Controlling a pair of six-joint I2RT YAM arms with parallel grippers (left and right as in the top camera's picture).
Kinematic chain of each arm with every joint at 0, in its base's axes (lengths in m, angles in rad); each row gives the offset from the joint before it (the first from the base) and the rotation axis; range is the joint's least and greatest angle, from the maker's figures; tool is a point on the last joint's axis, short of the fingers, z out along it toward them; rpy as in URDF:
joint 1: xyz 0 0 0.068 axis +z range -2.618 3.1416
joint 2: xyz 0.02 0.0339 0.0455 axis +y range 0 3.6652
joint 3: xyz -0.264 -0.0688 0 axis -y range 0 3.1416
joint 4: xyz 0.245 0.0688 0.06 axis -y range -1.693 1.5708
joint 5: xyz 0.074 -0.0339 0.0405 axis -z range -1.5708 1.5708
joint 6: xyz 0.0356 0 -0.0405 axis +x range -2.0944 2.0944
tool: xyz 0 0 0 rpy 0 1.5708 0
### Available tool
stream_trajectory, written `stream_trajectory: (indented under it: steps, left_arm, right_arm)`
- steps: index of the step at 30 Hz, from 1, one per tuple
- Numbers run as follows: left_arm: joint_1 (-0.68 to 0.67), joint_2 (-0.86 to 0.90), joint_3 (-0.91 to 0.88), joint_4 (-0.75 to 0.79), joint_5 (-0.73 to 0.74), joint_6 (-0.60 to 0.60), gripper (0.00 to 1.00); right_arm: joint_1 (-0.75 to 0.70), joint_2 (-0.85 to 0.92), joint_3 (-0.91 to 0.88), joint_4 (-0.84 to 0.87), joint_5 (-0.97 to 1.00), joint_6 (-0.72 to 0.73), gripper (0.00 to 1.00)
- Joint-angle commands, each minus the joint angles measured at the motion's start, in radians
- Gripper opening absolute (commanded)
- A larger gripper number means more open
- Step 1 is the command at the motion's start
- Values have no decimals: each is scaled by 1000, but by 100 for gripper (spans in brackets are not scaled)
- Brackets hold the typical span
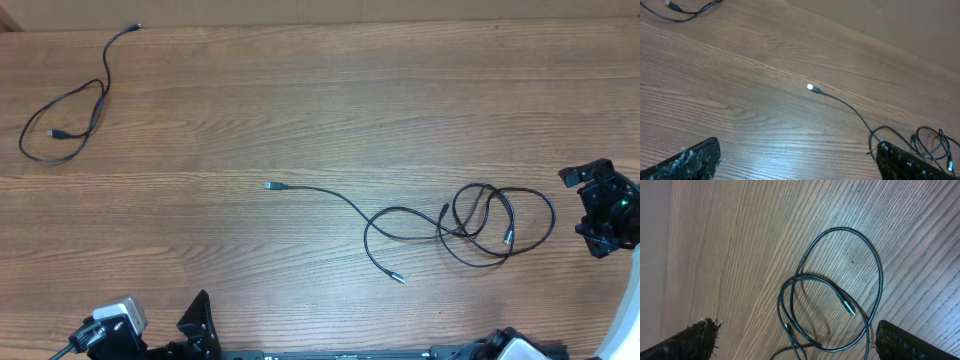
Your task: Untangle cables
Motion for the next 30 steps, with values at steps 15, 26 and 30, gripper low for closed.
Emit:
stream_trajectory:
  steps: [15, 26, 30]
  left_arm:
    - [-8, -10, -3, 108, 109, -22, 100]
    - [-8, 107, -14, 144, 182, -29, 100]
    - [-8, 183, -14, 151, 204, -29, 100]
  right_arm:
    - [0, 2, 15, 5, -5, -11, 100]
    - [0, 2, 15, 5, -5, -11, 100]
    - [0, 2, 15, 5, -5, -11, 100]
